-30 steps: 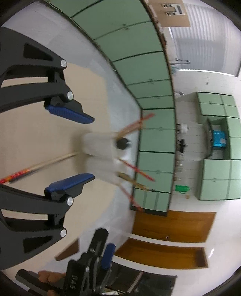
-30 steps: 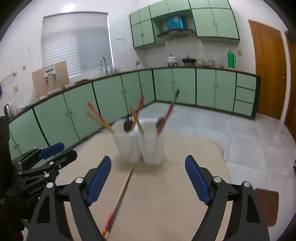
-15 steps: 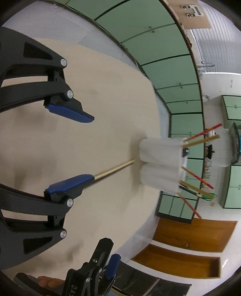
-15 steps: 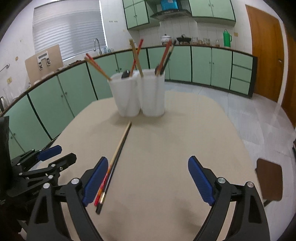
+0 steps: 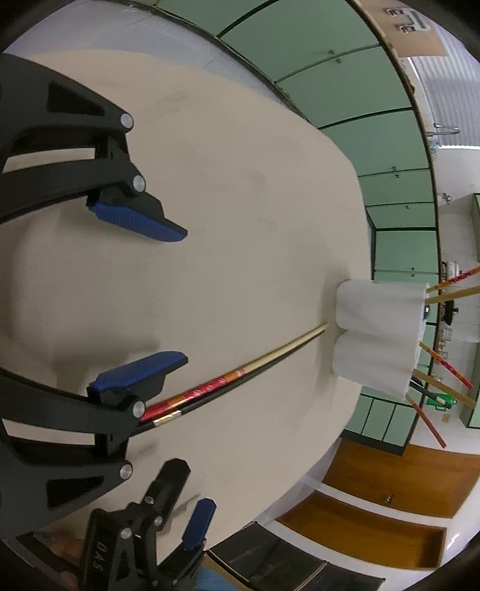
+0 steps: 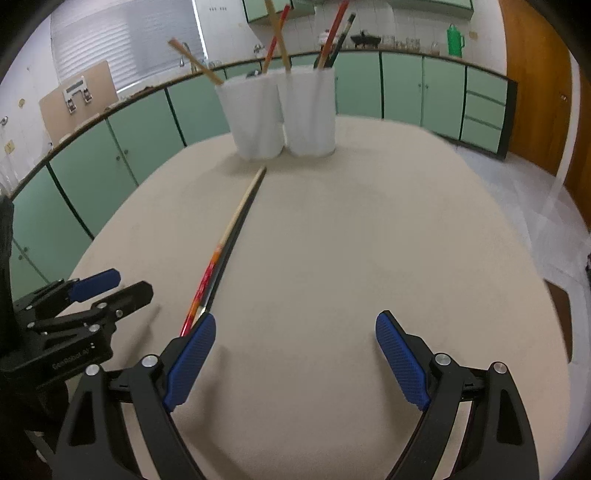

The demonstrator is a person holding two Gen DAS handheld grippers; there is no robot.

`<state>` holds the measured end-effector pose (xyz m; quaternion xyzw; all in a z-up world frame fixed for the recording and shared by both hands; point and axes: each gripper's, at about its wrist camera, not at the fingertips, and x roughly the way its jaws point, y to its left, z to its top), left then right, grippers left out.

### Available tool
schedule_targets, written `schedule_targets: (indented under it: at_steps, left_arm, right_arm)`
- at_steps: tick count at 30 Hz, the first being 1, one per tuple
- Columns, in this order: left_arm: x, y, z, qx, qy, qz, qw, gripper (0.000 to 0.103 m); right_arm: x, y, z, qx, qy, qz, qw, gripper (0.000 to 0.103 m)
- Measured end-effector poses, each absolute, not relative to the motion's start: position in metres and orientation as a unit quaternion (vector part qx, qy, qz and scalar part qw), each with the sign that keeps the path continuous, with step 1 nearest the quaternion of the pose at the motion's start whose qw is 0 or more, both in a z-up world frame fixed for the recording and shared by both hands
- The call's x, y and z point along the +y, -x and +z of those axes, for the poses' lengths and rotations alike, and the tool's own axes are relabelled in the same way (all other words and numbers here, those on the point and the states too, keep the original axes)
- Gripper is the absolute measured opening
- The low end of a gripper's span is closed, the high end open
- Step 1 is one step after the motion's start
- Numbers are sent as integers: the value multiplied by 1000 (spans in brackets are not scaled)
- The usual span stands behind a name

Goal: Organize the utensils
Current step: 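Move both open tools back over the last red and black chopsticks, then grasp the black chopstick with the right tool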

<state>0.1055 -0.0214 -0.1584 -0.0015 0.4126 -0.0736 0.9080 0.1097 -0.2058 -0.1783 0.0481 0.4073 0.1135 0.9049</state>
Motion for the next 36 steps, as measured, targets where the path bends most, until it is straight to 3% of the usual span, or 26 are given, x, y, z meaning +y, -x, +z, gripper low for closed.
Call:
schedule_targets:
  at_steps: [7, 15, 21, 23, 36]
  left_arm:
    - [-14, -101, -157, 417, 15, -67, 906, 60]
    - [-6, -103, -156, 423, 17, -52, 905, 60]
    - [2, -101, -155, 422, 26, -46, 905, 60]
    - [2, -101, -156, 422, 26, -46, 905, 60]
    - [-12, -102, -156, 421, 25, -63, 904, 60]
  right_arm:
    - [-195, -100, -176, 409, -46, 121, 903, 86]
    - [-162, -88, -178, 420, -12, 140, 897, 64]
    - [-146, -84, -178, 418, 18, 146, 897, 30]
    - [-145, -84, -178, 418, 22, 152, 895, 8]
    - [-157, -91, -179, 422, -3, 163, 892, 7]
